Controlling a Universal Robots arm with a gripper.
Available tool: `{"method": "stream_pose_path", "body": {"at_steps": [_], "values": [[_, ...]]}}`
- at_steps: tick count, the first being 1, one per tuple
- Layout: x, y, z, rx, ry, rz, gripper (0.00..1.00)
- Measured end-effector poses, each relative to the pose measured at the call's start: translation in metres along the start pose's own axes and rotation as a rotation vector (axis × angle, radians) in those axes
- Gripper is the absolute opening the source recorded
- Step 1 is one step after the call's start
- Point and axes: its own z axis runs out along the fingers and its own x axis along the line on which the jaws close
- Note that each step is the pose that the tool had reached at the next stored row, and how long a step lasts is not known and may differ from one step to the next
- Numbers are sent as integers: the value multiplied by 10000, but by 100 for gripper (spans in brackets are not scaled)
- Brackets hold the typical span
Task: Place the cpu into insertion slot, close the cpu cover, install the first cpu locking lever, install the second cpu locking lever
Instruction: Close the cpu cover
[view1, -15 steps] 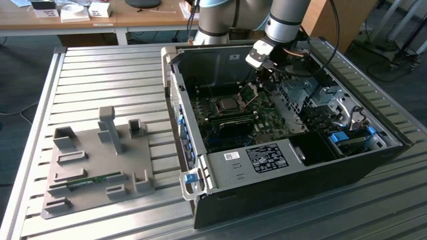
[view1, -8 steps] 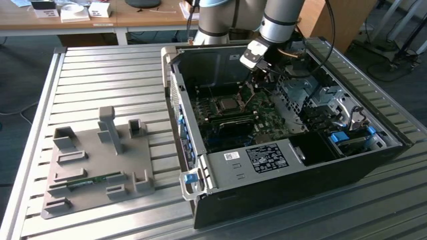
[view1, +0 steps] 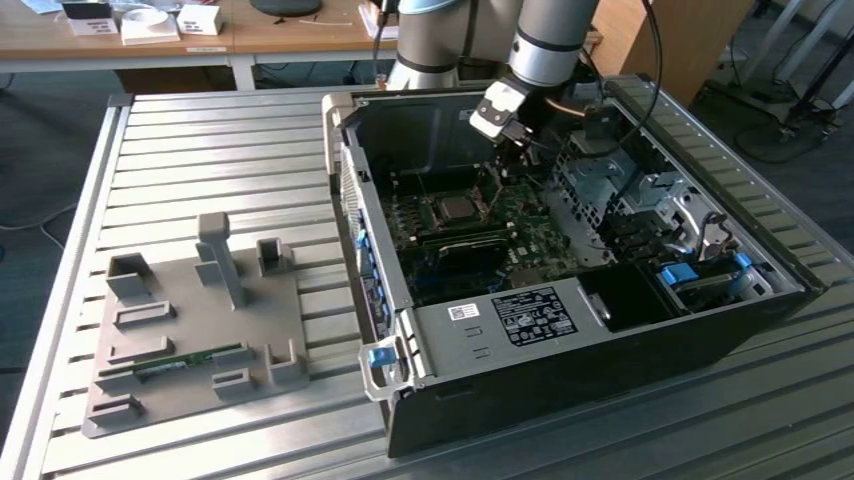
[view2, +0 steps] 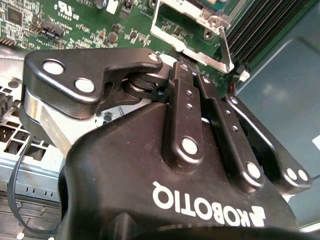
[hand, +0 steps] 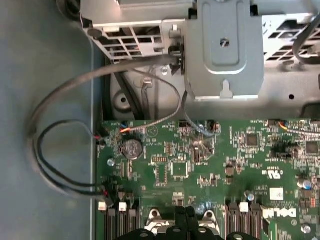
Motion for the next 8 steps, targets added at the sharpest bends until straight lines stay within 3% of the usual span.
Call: {"method": "stream_pose_path", "body": {"at_steps": [8], "values": [[-3, -142, 3, -13, 0, 6, 11]]}}
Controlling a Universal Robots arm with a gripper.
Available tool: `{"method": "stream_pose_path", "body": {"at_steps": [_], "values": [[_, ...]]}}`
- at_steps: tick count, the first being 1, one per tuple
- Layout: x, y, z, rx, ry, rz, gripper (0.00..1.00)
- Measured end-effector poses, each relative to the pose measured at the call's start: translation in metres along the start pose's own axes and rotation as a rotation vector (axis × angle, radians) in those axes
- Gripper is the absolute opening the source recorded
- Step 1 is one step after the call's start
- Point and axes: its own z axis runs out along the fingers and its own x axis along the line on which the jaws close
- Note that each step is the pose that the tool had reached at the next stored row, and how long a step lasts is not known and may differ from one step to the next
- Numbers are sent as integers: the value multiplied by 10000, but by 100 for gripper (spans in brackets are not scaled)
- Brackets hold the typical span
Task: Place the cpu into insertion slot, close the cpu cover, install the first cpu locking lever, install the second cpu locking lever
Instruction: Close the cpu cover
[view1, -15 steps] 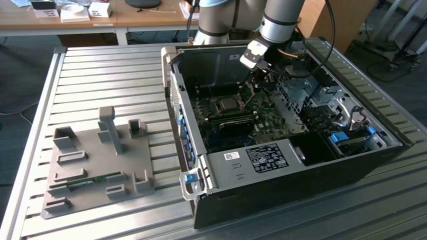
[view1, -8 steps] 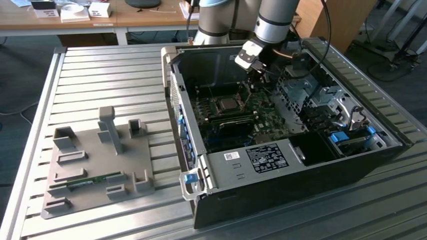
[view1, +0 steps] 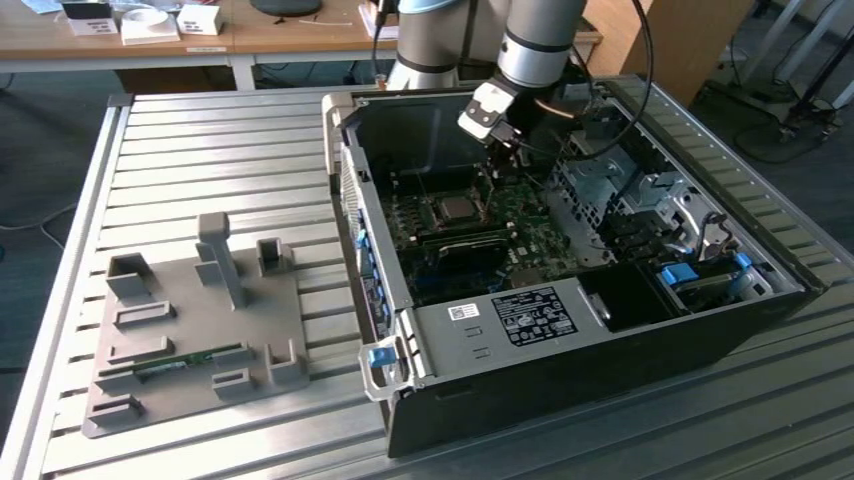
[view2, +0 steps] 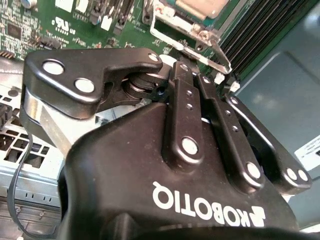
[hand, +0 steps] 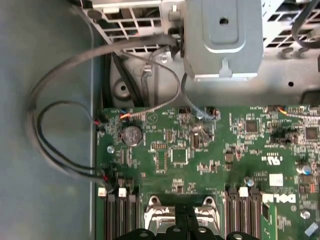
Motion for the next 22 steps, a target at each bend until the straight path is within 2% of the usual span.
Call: {"method": "stream_pose_path", "body": {"at_steps": [6, 13, 16, 22], "values": [[-2, -96, 1, -11, 1, 4, 11], [-2, -100, 1, -11, 0, 4, 11], [-2, -100, 2, 39, -1, 6, 11], [-2, -101, 2, 60, -2, 5, 11]]}}
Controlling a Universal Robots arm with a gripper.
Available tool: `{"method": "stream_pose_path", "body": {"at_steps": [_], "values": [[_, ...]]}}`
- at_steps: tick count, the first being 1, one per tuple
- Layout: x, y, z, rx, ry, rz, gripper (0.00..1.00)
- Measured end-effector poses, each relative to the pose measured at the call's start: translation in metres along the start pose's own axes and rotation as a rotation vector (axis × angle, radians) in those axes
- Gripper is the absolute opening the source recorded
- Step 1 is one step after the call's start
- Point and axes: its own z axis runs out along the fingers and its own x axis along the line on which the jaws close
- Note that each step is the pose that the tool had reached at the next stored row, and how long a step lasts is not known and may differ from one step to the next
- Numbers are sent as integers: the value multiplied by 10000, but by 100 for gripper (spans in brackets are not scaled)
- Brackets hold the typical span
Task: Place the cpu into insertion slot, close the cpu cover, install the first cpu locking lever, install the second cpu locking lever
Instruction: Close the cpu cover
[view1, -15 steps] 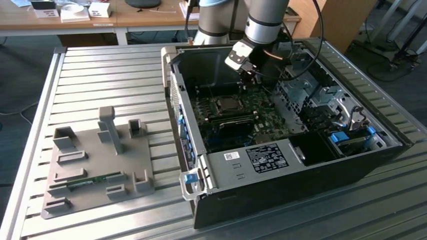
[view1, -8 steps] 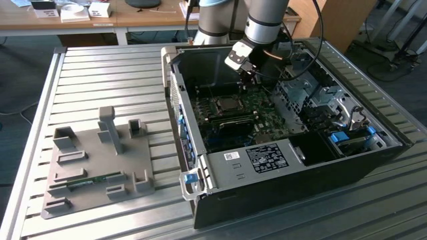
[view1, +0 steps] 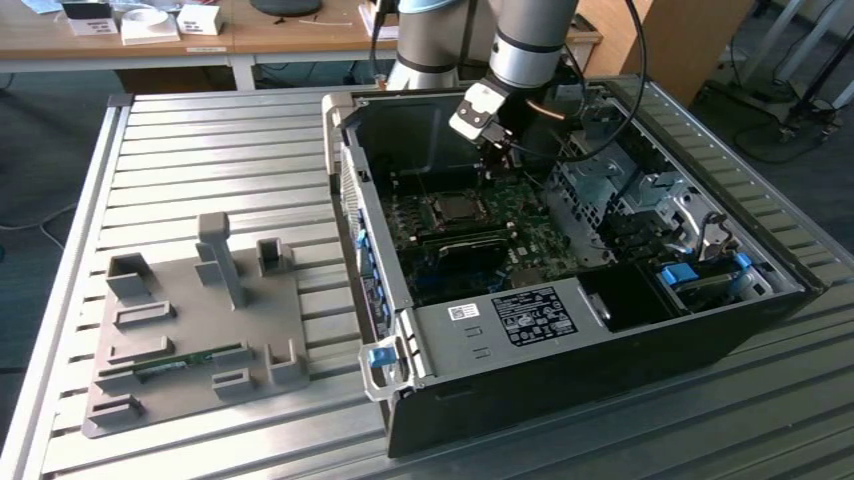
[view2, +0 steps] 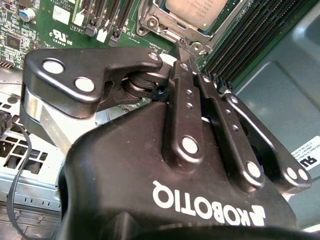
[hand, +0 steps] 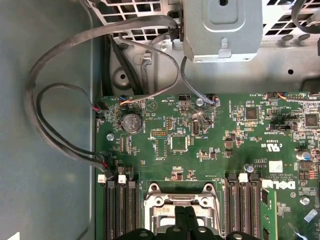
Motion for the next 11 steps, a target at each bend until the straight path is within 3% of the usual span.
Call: {"method": "stream_pose_path", "body": {"at_steps": [11], "values": [[-4, -202, 6, -19, 0, -1, 11]]}}
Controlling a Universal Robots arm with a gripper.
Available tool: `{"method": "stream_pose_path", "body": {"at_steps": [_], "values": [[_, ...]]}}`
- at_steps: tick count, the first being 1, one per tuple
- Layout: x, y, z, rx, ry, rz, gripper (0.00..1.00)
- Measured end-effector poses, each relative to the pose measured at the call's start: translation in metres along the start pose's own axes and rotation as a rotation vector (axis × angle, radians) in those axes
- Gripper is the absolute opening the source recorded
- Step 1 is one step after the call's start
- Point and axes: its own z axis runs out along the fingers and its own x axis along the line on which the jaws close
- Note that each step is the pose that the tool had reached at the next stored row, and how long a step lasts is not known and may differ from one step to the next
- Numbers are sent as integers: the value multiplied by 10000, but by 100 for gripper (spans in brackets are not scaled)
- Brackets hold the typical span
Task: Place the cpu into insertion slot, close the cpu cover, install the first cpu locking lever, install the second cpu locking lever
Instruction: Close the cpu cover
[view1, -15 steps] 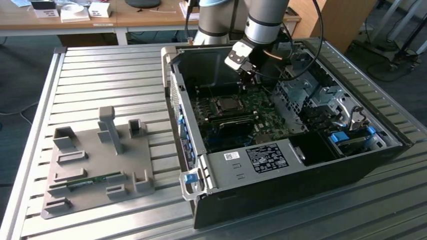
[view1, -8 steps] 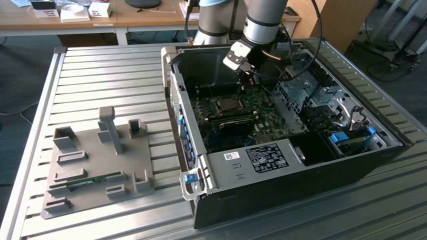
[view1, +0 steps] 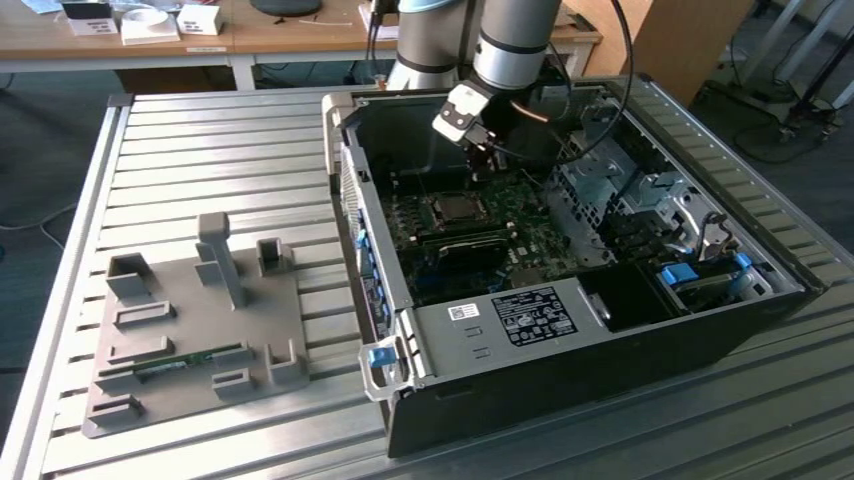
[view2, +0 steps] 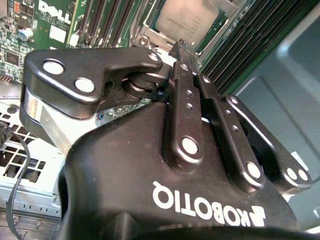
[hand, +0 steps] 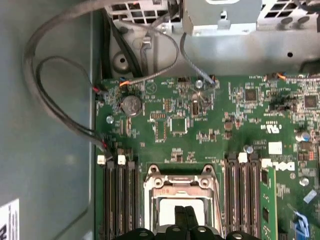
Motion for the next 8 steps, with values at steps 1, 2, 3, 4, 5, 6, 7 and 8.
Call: {"method": "stream_pose_path", "body": {"at_steps": [1, 2, 3, 4, 5, 6, 7, 8], "values": [[0, -14, 1, -1, 0, 0, 11], [-1, -27, 1, -1, 0, 0, 11], [-1, -41, 2, -1, 0, 0, 11], [-1, -53, 3, -1, 0, 1, 11], [-2, -64, 3, -2, -1, 1, 11], [-2, -72, 3, -1, -1, 0, 11], [-2, -74, 3, -2, -1, 1, 11], [-2, -74, 3, -2, -1, 0, 11]]}}
